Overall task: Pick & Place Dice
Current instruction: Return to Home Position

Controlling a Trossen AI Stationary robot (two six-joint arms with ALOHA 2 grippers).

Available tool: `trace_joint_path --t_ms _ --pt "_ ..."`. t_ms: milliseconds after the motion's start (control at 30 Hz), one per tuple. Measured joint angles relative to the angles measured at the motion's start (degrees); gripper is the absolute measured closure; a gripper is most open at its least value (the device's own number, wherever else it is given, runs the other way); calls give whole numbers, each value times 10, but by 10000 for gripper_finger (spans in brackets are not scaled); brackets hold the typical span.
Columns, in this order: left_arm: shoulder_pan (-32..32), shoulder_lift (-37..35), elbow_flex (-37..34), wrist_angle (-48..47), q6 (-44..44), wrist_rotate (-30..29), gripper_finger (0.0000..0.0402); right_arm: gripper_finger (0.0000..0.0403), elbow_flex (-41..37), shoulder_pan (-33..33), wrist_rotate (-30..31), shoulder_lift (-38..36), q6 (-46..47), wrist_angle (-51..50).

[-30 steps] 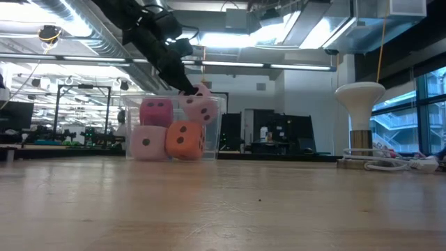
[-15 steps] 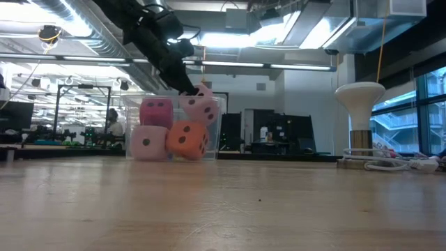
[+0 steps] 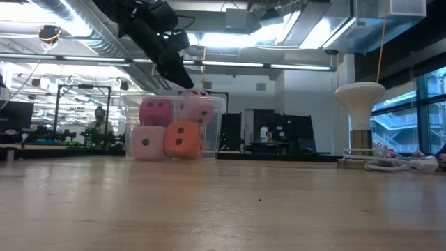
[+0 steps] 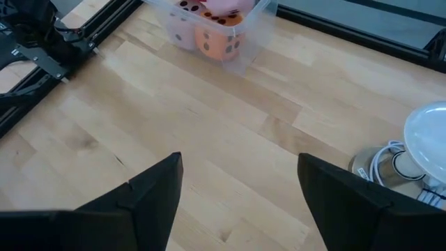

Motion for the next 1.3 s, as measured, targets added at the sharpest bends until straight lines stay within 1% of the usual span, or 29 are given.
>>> trace_joint_path --t_ms 333,433,500,567,700,733,800,933,1033,1133,1233,1300 --pt "0 -41 0 -13 -3 3 196 123 0 0 -2 0 0 0" --pt "0 -56 1 -26 -19 6 196 123 0 0 -2 0 4 0" --pt "0 -71 1 -39 -37 17 196 123 0 0 0 0 14 0" --pt "0 -89 1 -52 -68 49 196 123 0 0 3 0 25 0" --pt "0 -140 1 -58 -151 141 197 124 0 0 5 -17 30 -2" --pt "-2 -158 1 -58 -169 156 198 125 0 0 7 -23 27 -5" --pt "-9 -190 2 -58 -201 160 200 126 0 0 7 -38 14 -6" --pt "-43 -258 2 -85 -247 117 204 126 0 -4 9 -76 -4 -17" --pt "-100 -310 -1 -105 -267 47 209 126 -1 -12 23 -110 -6 -25" --pt "-193 -368 -40 -81 -316 -61 216 126 -7 -18 50 -148 -18 -25" --pt "-306 -434 -122 -26 -369 -205 226 126 -26 -22 69 -181 -17 -24" --pt "-382 -472 -184 28 -389 -283 234 126 -41 -26 75 -198 -23 -11"
